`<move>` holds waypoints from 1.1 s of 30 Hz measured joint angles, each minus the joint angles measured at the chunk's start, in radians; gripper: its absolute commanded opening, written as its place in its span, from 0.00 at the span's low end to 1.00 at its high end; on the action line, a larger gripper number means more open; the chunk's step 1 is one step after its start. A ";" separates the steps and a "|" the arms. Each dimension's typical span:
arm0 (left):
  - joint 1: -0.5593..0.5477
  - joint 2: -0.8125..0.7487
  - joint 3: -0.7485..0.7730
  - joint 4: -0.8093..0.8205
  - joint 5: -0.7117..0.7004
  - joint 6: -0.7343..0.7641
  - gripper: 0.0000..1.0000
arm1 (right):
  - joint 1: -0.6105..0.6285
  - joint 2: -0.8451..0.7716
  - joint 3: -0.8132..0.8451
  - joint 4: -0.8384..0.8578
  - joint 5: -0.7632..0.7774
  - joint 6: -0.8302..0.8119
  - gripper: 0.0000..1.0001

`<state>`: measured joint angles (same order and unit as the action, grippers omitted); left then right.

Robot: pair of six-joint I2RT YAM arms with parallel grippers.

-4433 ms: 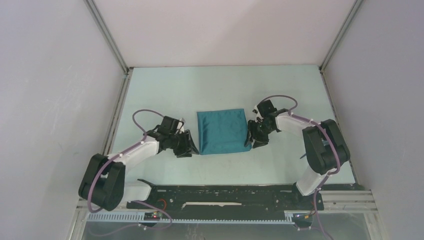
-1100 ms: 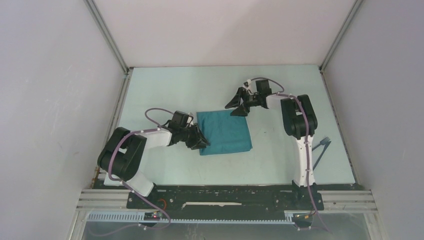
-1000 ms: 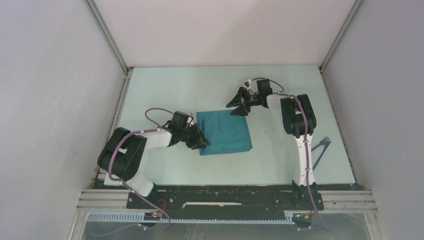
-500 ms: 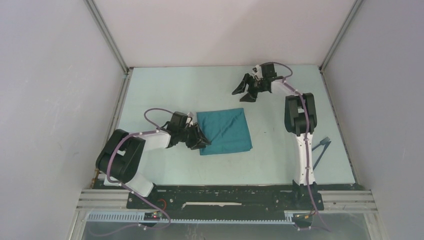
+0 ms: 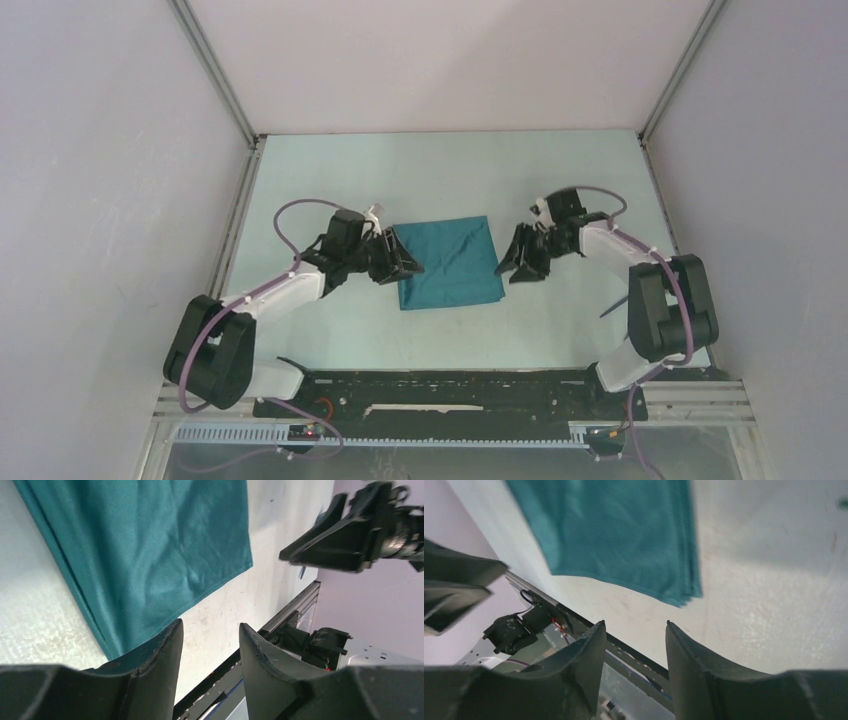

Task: Fold the napkin into a case and place the utensils inside
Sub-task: Pick up the top corner of the square-folded napkin from the center of the board.

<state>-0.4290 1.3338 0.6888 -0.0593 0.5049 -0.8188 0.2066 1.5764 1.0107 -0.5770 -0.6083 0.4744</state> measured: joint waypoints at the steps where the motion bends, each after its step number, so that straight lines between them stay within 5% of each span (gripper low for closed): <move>1: 0.000 0.003 -0.001 -0.008 -0.002 0.005 0.48 | -0.006 0.008 -0.050 0.013 -0.013 0.000 0.55; 13: 0.000 0.130 -0.053 0.002 -0.016 0.033 0.35 | -0.039 0.088 -0.159 0.117 -0.095 -0.004 0.48; 19: 0.000 0.142 -0.105 0.028 -0.032 0.034 0.33 | -0.055 0.143 -0.159 0.143 -0.109 -0.008 0.38; 33: 0.000 0.159 -0.153 0.096 -0.032 0.024 0.31 | -0.040 0.172 -0.159 0.180 -0.134 -0.008 0.34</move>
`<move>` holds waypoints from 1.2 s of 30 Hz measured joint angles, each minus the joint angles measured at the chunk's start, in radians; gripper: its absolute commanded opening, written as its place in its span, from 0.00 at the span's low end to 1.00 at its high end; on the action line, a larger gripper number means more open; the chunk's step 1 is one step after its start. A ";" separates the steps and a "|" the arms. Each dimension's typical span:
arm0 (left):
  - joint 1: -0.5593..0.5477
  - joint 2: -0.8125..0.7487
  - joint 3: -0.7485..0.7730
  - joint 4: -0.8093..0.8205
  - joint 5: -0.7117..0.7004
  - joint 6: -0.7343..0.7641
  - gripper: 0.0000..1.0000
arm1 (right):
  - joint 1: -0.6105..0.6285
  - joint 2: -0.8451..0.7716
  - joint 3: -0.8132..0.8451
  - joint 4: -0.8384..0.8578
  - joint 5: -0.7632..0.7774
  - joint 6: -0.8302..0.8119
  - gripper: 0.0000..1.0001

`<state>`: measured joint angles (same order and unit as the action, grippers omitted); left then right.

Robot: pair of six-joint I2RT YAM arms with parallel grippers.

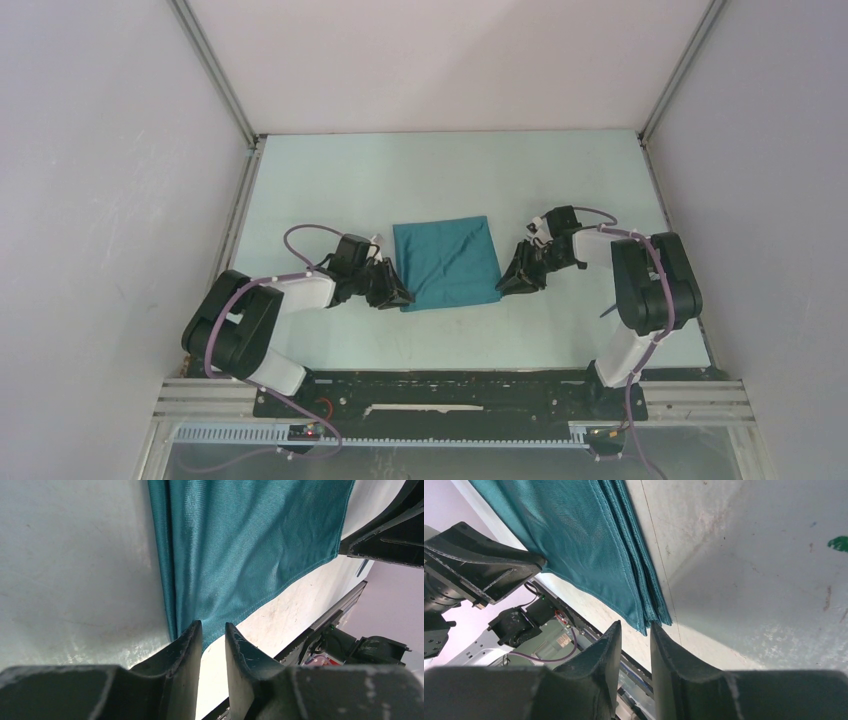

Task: Fold the napkin into a case and place the utensils inside
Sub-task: Pick up the top corner of the square-folded napkin from the center of the board.

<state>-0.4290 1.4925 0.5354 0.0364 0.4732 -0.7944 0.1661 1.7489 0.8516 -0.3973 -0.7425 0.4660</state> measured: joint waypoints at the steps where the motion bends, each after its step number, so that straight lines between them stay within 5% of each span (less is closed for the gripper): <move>1: 0.000 0.000 0.000 0.000 0.000 0.000 0.31 | 0.001 0.000 0.000 0.000 0.000 0.000 0.32; 25: 0.000 0.000 0.000 0.003 0.000 0.000 0.30 | 0.038 0.000 -0.006 0.030 -0.030 0.012 0.35; 31: 0.000 0.000 0.000 0.005 0.000 0.000 0.30 | 0.039 0.000 -0.031 0.062 -0.029 0.038 0.26; 36: 0.000 0.000 0.000 0.006 0.000 0.000 0.39 | 0.039 -0.001 -0.035 0.066 -0.018 0.049 0.02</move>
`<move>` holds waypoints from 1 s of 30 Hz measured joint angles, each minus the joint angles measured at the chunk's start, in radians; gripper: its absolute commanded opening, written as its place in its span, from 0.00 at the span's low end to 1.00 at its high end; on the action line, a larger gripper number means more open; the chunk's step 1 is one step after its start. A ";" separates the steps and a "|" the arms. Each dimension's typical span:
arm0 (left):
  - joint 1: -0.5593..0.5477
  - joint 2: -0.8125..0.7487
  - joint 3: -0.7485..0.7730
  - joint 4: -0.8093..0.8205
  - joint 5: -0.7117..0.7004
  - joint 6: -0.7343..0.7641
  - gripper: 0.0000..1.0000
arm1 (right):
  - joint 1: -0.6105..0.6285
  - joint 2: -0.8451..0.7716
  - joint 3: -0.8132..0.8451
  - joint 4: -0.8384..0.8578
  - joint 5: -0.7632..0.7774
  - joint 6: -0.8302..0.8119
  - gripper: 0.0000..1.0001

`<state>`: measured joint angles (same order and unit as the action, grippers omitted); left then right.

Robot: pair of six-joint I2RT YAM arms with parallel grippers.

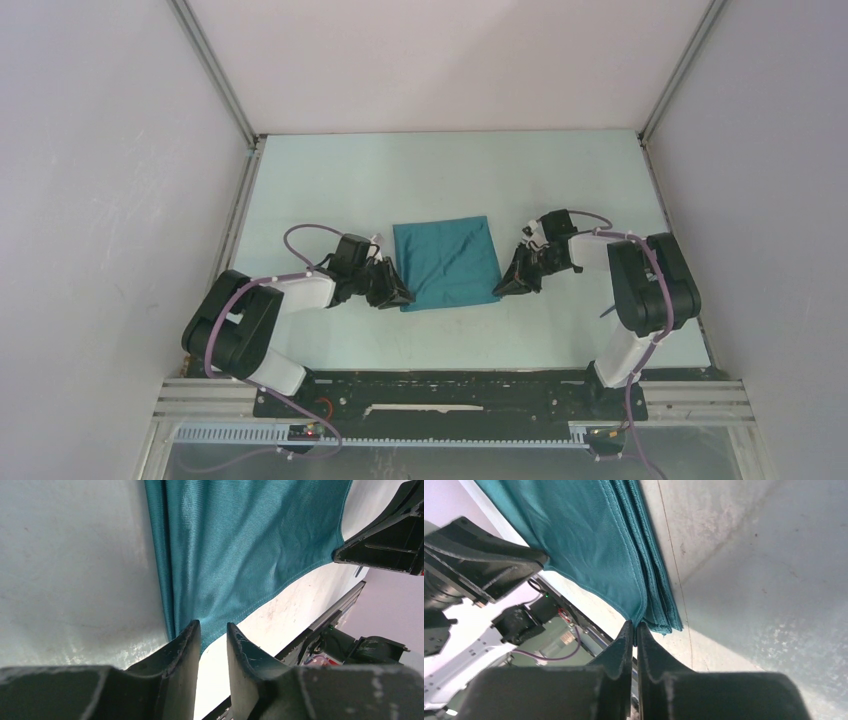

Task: Fold the napkin into a case and place the utensils inside
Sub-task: Pick up the top corner of the square-folded napkin from the center of the board, then fold the top corner of the square-folded napkin at the center of the board.

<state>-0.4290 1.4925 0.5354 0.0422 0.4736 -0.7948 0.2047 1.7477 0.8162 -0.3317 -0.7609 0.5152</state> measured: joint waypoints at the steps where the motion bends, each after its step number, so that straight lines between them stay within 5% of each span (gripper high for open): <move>1: 0.000 0.000 0.000 0.001 0.001 0.000 0.41 | 0.000 -0.002 0.000 0.000 0.003 0.003 0.00; 10: 0.000 -0.089 0.004 -0.020 0.010 -0.008 0.47 | 0.036 -0.007 0.013 0.003 0.018 0.006 0.00; 18: 0.000 -0.100 -0.011 -0.011 0.012 -0.017 0.23 | 0.122 0.007 0.132 -0.009 0.023 0.007 0.00; 30: 0.000 -0.025 -0.095 0.104 0.023 -0.054 0.13 | 0.235 0.256 0.453 0.011 -0.001 0.055 0.00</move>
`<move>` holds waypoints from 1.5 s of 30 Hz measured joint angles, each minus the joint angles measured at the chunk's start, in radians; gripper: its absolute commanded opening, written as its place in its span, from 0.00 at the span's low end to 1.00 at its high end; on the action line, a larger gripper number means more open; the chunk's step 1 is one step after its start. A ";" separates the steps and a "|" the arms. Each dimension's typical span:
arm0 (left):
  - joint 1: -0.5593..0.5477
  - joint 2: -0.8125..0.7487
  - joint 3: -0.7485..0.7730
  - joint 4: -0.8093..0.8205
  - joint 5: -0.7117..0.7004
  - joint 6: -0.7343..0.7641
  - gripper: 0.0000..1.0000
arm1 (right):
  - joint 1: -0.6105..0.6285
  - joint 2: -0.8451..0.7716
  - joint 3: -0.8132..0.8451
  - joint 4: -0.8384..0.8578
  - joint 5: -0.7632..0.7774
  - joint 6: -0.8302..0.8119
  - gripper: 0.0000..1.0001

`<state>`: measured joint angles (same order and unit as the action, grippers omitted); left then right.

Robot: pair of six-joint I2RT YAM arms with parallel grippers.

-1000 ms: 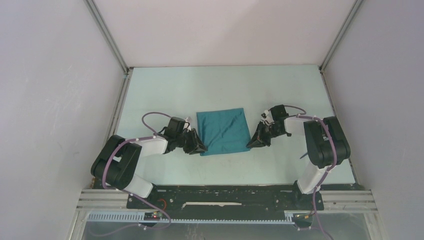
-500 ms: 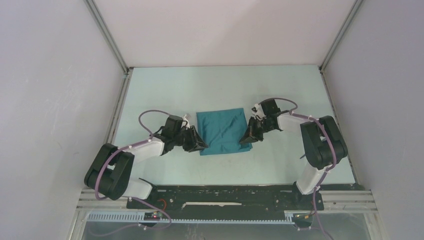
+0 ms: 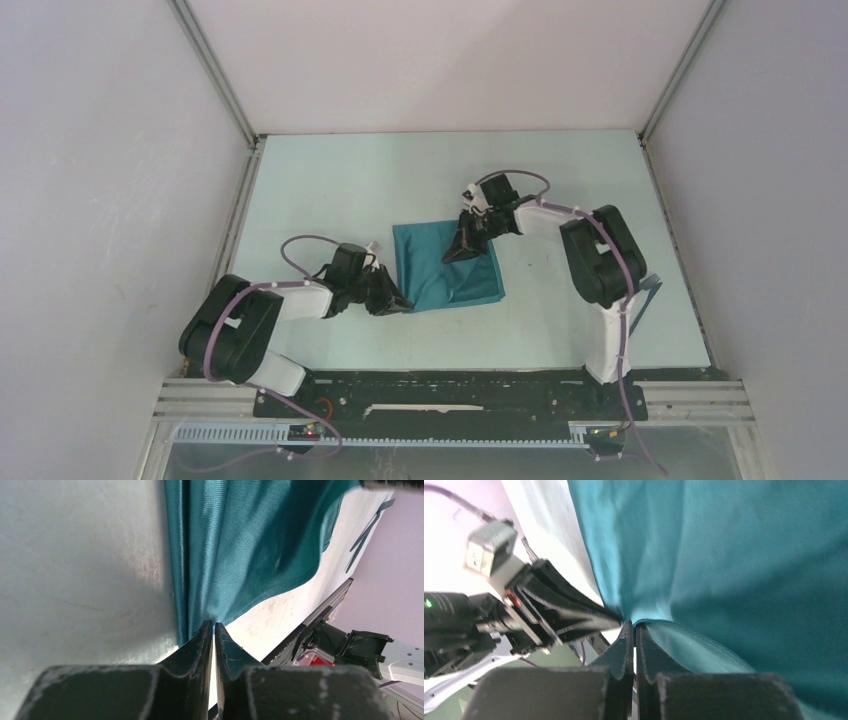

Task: Fold the napkin into a case and place the utensils inside
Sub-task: Fold the top corner of the square-folded napkin at the center of the board.

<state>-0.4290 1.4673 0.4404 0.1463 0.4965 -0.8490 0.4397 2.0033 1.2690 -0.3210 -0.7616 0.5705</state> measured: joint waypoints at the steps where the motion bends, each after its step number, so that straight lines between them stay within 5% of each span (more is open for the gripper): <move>1: 0.000 0.003 -0.002 0.008 0.003 -0.005 0.13 | 0.007 0.026 0.028 0.006 -0.001 0.007 0.00; 16: 0.000 0.011 -0.023 0.062 0.008 -0.020 0.12 | 0.056 0.345 0.415 0.144 -0.063 0.134 0.00; 22: 0.000 0.010 -0.032 0.079 0.004 -0.032 0.24 | 0.061 0.403 0.505 0.154 -0.100 0.153 0.00; 32: 0.000 -0.092 -0.033 -0.014 -0.024 -0.033 0.32 | 0.067 0.425 0.531 0.156 -0.123 0.153 0.00; 45: 0.001 -0.312 -0.033 -0.218 -0.132 -0.014 0.23 | 0.066 0.483 0.596 0.163 -0.139 0.167 0.01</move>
<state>-0.4278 1.1549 0.4076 -0.0715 0.3645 -0.8631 0.5056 2.4863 1.8652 -0.1577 -0.9009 0.7380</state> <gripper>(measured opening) 0.241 0.009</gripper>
